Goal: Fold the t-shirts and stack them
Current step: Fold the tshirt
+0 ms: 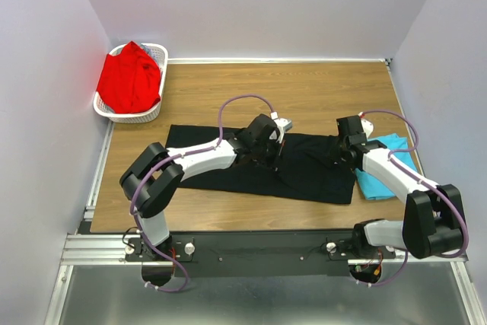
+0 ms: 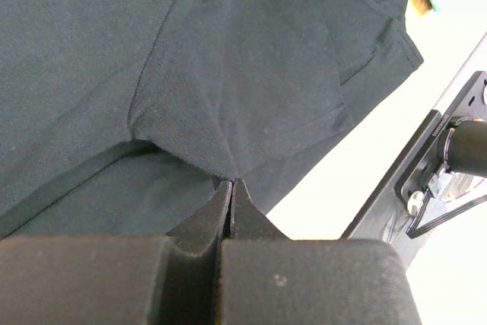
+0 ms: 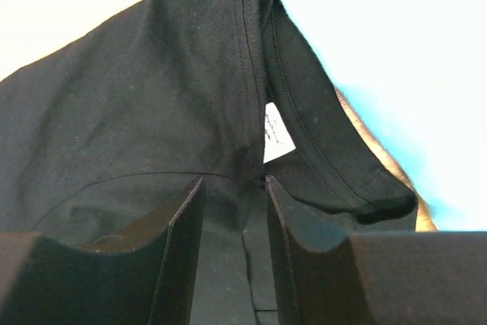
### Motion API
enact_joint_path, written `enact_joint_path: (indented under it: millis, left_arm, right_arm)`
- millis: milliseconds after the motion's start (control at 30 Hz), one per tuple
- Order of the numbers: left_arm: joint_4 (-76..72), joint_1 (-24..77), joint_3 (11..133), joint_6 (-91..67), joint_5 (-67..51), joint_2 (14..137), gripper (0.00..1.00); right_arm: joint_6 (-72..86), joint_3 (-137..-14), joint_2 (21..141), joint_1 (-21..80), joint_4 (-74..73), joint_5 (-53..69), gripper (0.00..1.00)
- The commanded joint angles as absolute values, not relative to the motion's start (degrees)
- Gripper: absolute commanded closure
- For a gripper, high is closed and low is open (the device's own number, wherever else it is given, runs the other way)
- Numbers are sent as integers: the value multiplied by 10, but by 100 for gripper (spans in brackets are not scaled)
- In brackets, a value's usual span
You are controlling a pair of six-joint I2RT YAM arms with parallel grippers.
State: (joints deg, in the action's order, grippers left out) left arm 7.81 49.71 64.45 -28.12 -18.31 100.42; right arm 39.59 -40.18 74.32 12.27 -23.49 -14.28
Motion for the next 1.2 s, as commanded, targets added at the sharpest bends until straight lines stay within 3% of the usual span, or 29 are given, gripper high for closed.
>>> enact_joint_path:
  millis: [0,400,567,767,1167]
  left_arm:
    - [74,497,642,-279,-206,1014,100]
    - [73,497,641,-279,-206,1028,100]
    - [77,497,641,-277,-203,1027,100]
    - [82,487,635,-272,-206,1029,100]
    - [83,469,620,-255,-218,1041,100]
  right_arm:
    - [408,-388,746,120,-234,-135,55]
    - [415,-369,766,120,-213,-154,58]
    - [407,-377,754,120,-214,-170,80]
    - [393,-390,734,119,-230,-174,100]
    - [388,-390,711,114,-266,-185,99]
